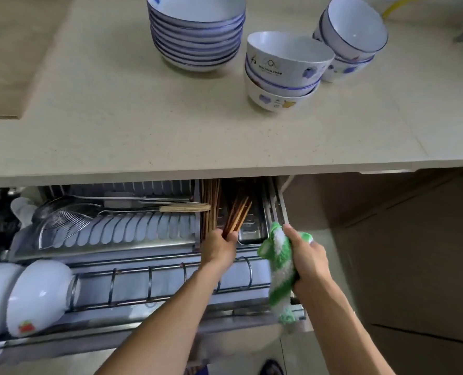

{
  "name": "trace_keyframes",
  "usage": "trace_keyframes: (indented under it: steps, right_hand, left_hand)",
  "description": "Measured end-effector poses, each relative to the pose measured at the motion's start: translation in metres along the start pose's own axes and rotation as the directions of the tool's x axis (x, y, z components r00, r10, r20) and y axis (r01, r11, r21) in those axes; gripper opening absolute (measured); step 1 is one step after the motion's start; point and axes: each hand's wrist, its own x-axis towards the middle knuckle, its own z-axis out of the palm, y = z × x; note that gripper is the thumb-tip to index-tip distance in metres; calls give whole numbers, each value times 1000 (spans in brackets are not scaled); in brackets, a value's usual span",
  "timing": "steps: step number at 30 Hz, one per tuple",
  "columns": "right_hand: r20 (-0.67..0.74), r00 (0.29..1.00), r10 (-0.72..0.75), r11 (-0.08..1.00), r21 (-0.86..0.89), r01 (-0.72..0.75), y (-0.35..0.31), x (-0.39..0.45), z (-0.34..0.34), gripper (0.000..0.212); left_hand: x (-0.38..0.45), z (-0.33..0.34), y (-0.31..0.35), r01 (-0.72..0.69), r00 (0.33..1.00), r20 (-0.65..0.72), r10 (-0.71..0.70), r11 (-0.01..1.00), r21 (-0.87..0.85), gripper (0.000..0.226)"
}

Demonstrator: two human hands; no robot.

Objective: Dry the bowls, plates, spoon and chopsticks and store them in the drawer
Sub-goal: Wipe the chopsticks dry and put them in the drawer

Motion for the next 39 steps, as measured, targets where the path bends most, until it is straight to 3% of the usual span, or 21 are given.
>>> trace_keyframes:
  steps: [7, 12, 16, 26, 30, 34, 37, 39]
  right_hand:
    - [21, 998, -59, 998, -11, 59, 5, 23, -9, 32]
    - [47, 997, -60, 998, -12, 61, 8, 34, -14, 31]
    - [51, 996, -74, 997, -2, 75, 9, 40, -20, 28]
    - [79, 995, -67, 997, 38, 64, -3, 23, -25, 26]
    - [111, 988, -111, 994, 22, 109, -20, 2, -36, 26]
    - [138, 978, -157, 987, 40, 153, -37, -32, -56, 29]
    - [162, 974, -158, 987, 62, 149, -48, -52, -80, 44]
    - [181, 969, -170, 983, 96, 154, -55, -63, -106, 60]
  left_hand:
    - [53, 47, 5, -47, 998, -37, 48, 998, 33, 22]
    - [78, 64, 21, -11, 1000, -3, 12, 994, 106, 42]
    - [93, 68, 25, 4, 1000, 5, -5, 977, 212, 30]
    - [45, 41, 25, -199, 980, 61, 190, 915, 352, 38]
    - [-8, 20, 37, -365, 931, 101, 351, 907, 211, 31]
    - [-77, 6, 69, -448, 871, 230, 434, 894, 8, 47]
    - [-114, 9, 96, -487, 827, 276, 490, 869, -84, 14]
    - [-132, 19, 115, -496, 819, 267, 508, 861, -116, 9]
